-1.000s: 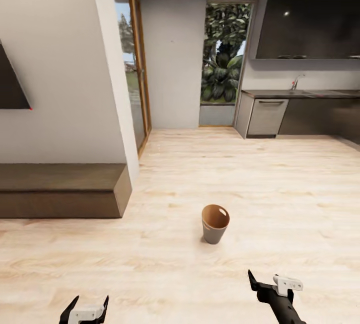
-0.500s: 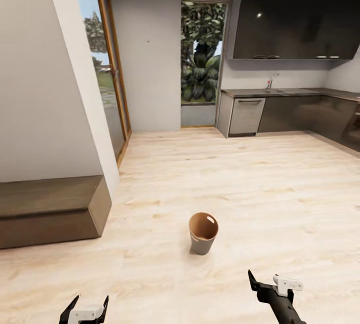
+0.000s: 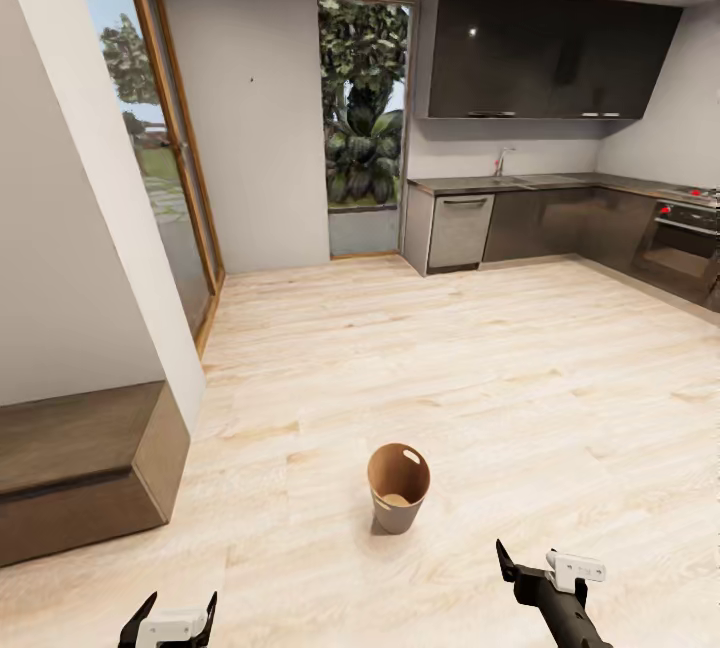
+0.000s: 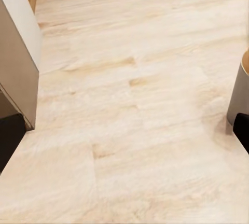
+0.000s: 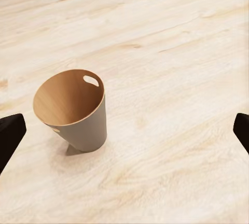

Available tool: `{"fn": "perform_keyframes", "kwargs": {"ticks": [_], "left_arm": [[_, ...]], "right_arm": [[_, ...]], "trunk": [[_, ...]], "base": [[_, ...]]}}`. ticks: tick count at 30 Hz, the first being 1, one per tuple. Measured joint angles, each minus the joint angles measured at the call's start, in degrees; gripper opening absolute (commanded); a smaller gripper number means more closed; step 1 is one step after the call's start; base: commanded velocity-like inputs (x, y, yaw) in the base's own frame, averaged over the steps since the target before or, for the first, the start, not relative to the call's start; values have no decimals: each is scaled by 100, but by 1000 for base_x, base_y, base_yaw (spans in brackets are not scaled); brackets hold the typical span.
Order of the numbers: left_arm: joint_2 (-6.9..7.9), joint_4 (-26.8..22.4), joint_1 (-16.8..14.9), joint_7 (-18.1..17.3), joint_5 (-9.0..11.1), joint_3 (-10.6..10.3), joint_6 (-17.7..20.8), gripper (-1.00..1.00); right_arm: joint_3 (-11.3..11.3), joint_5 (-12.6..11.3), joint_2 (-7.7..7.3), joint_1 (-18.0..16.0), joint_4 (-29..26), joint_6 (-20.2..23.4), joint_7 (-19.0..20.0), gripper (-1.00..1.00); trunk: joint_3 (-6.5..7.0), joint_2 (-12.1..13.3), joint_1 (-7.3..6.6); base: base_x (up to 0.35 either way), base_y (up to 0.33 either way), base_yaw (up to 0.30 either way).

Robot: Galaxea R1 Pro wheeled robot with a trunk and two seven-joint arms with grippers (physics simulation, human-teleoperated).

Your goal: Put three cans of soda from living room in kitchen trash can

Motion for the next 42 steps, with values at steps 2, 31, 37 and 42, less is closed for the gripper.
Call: {"fn": "perform_keyframes", "kwargs": {"ticks": [2,31,37,42], "left_arm": [[0,0,0,0,-1,0,0,100],[-9,0,-5,9,24,10,8,100],[-7,0,-5,9,13,10,9,100],[-8,0,-5,9,0,8,9,100]], "right_arm": [[0,1,0,0,-1,0,0,100],[8,28,0,0,-1,0,8,100],[22,53,0,0,-2,0,9,100],[29,62,2,0,-2,0,9,100]], "trunk": [[0,0,0],[0,0,0],[0,0,0],[6,0,0]], "base": [[268,230,-247],[166,52,-115],[323,0,89],[325,0,196]]}}
